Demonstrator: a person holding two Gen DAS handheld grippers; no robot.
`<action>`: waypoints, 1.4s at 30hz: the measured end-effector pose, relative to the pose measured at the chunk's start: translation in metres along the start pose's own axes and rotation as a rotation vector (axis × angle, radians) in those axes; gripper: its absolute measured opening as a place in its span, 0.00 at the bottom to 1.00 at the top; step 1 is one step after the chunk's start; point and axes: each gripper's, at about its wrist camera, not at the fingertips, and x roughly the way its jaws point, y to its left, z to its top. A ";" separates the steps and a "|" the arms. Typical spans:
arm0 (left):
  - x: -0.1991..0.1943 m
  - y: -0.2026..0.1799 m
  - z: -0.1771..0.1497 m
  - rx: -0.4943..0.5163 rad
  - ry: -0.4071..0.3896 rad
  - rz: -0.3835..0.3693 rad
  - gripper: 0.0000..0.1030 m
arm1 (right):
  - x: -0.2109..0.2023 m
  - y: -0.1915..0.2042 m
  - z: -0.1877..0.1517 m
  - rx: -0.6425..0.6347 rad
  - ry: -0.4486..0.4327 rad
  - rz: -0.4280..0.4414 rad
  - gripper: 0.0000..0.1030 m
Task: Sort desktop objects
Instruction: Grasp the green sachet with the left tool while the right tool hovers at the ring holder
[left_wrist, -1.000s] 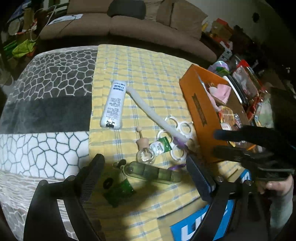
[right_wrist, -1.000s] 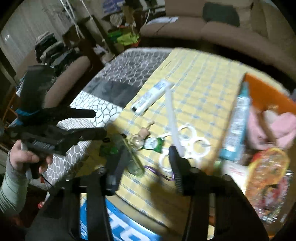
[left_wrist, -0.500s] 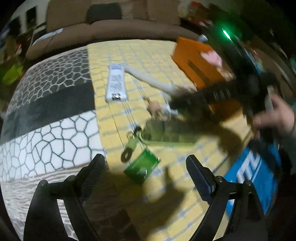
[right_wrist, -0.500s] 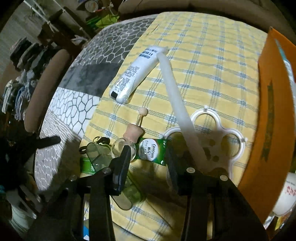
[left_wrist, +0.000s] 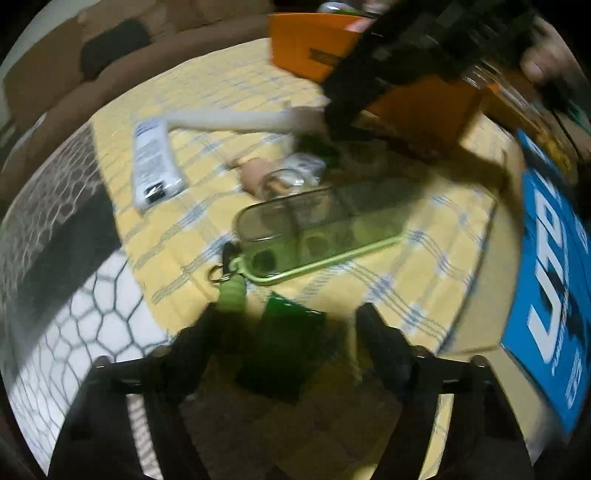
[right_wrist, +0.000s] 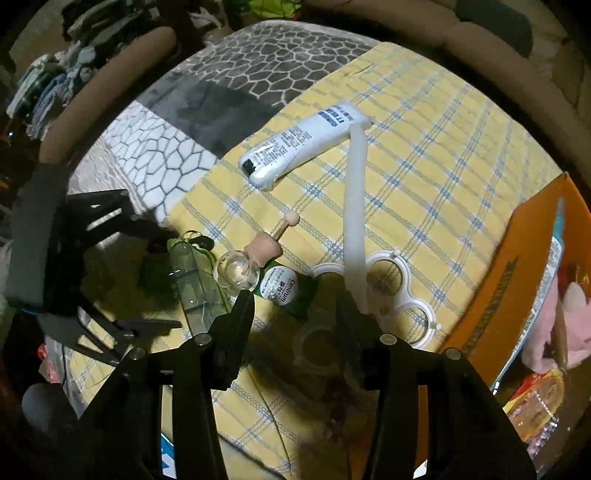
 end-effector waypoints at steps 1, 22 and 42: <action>-0.001 0.002 0.000 0.005 0.001 0.004 0.53 | -0.002 0.000 0.001 -0.018 -0.005 0.013 0.42; -0.023 0.004 -0.010 0.022 -0.014 -0.039 0.55 | 0.078 0.063 0.018 -0.757 0.373 -0.183 0.44; -0.026 0.016 -0.025 -0.147 -0.018 -0.024 0.28 | -0.039 -0.019 -0.010 -0.138 -0.159 0.062 0.30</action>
